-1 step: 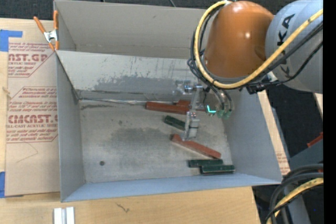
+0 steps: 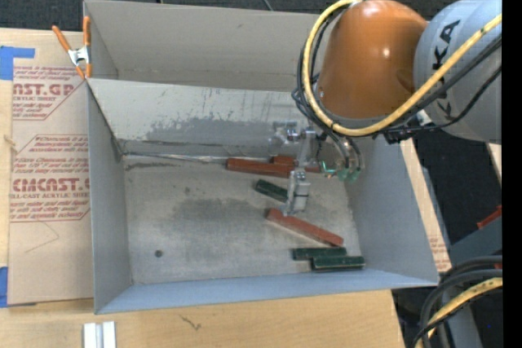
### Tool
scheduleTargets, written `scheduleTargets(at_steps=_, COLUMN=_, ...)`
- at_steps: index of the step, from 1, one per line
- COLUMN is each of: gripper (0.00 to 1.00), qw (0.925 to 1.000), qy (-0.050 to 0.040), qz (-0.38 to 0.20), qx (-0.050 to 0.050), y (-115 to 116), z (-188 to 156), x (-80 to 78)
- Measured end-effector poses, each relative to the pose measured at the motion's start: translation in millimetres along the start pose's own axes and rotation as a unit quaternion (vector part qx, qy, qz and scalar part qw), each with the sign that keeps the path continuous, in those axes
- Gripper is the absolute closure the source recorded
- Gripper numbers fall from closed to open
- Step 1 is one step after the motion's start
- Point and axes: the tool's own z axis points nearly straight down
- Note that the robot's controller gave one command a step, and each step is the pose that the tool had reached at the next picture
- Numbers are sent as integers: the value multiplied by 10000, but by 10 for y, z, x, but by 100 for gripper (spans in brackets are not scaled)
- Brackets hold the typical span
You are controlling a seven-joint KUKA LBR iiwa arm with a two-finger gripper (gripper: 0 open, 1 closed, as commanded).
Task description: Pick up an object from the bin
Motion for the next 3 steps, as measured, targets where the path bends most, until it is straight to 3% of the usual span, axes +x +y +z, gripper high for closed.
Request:
scheduleTargets(at_steps=1, gripper=0, qw=10000, qy=-33, qz=81, qx=-3, y=-173, z=483, x=96)
scheduleTargets(at_steps=2, gripper=0, qw=10000, qy=-20, qz=-27, qx=4, y=-95, z=1160, x=25)
scheduleTargets(at_steps=3, gripper=0, qw=9992, qy=9, qz=397, qx=-2, y=-215, z=1643, x=109)
